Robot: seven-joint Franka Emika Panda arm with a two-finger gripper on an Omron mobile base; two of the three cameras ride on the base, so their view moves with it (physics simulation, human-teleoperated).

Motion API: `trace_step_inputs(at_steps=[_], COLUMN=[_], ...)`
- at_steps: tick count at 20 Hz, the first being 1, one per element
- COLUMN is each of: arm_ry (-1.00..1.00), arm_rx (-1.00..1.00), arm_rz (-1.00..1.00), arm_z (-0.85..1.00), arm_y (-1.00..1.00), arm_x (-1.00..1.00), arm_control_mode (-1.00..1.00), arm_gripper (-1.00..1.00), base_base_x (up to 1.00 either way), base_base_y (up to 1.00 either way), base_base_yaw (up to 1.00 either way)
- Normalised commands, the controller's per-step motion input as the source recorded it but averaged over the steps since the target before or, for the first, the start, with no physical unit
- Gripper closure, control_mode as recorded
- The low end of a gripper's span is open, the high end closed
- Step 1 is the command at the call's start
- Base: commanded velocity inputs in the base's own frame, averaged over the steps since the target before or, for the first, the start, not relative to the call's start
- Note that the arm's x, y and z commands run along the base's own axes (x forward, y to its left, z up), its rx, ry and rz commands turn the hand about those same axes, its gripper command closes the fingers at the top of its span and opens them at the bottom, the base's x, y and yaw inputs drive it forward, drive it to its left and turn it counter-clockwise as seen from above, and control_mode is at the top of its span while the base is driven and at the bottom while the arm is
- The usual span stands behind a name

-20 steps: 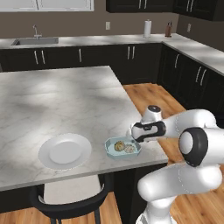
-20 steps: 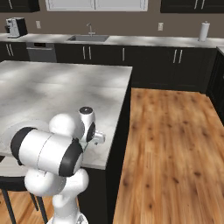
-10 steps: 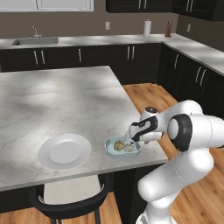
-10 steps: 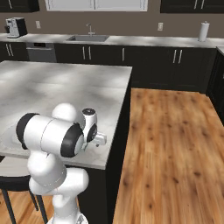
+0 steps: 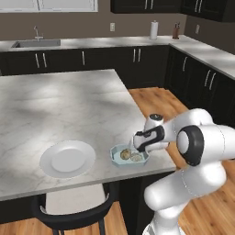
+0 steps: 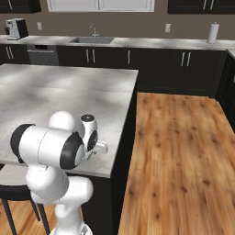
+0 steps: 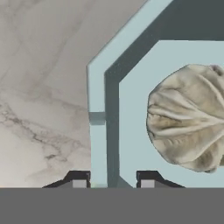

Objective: Place two dumplings into each of the tupperware containers and then place the containers in the fridge.

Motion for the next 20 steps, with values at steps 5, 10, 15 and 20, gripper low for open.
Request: trace_step_inputs(at_steps=[5,10,15,20], arm_ry=[-0.05,-0.02,-0.13,-0.34], arm_rx=[0.00,-0.02,0.12,0.30], arm_rz=[-0.09,-0.22,-0.29,-0.28], arm_z=[0.12,0.83,0.87,0.68], arm_y=[0.33,0.07,-0.43,-0.48], arm_x=[-0.40,-0.14,-0.52,-0.86], arm_control_mode=[-1.00,-1.00,-1.00,-1.00], arm_gripper=[1.00,1.00,1.00,1.00], base_base_x=[0.00,0.00,0.00,0.00], base_base_y=[0.00,0.00,0.00,0.00], base_base_yaw=[0.00,0.00,0.00,0.00])
